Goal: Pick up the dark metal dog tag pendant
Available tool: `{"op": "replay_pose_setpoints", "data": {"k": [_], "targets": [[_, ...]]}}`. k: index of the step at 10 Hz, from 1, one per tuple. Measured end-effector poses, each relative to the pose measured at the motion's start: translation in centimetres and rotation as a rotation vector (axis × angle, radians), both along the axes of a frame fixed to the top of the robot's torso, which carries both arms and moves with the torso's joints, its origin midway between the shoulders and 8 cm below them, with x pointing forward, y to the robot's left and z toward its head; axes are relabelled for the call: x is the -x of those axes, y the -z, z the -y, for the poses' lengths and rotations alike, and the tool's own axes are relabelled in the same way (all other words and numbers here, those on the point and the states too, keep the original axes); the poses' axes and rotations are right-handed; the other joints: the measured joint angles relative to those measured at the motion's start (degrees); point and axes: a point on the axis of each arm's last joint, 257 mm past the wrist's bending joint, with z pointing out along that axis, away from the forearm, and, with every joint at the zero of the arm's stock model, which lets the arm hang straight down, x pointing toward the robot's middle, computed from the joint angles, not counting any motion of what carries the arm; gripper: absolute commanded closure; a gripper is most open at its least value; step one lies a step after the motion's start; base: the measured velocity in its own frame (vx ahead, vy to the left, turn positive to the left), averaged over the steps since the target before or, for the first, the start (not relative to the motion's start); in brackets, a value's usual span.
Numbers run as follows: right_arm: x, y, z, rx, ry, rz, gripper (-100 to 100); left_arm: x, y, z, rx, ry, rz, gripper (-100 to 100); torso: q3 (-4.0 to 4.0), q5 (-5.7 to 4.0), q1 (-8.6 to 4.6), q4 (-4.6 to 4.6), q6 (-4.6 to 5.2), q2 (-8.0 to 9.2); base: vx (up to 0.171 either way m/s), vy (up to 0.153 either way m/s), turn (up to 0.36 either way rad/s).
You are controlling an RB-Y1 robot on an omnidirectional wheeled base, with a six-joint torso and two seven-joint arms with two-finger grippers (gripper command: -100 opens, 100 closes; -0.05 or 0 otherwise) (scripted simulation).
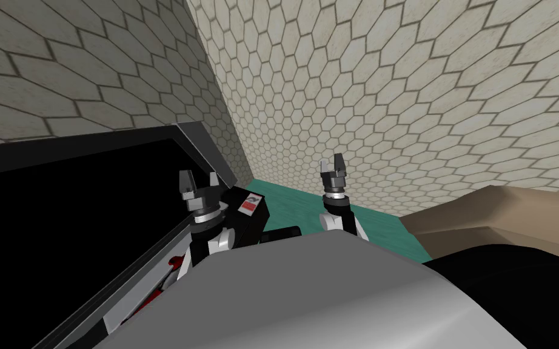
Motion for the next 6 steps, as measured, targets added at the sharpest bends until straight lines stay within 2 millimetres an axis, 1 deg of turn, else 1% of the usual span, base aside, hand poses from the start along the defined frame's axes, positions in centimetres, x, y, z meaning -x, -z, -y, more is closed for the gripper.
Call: {"op": "replay_pose_setpoints", "data": {"k": [1, 3, 4, 5, 6], "targets": [[0.0, 0.0, 0.0, 0.000, 0.000, 0.000, 0, -0.3, 1.4, -0.5, -0.003, 0.001, -0.047, -100, -0.06, -0.02, -0.10, -0.02, 0.00, -0.12, 0.068, -0.067, -0.048], [0.0, 0.0, 0.0, 0.000, 0.000, 0.000, 0, -1.5, 4.3, -1.7, 0.002, -0.001, -0.150, -100, -0.15, -0.05, -0.24, -0.06, 0.00, -0.26, 0.076, -0.070, -0.041], [0.0, 0.0, 0.0, 0.000, 0.000, 0.000, 0, -2.5, 5.8, -2.2, 0.008, -0.003, -0.201, -100, -0.18, -0.05, -0.25, -0.07, 0.01, -0.31, 0.070, -0.072, -0.059], [0.0, 0.0, 0.0, 0.000, 0.000, 0.000, 0, -2.8, 7.6, -3.3, 0.014, -0.010, -0.262, -100, -0.16, -0.06, -0.25, -0.07, 0.00, -0.27, 0.046, -0.042, -0.010], [0.0, 0.0, 0.0, 0.000, 0.000, 0.000, 0, -3.1, 8.6, -3.7, 0.021, -0.012, -0.292, -100, -0.12, -0.04, -0.17, -0.05, 0.00, -0.21, 0.048, -0.033, -0.052]]}}
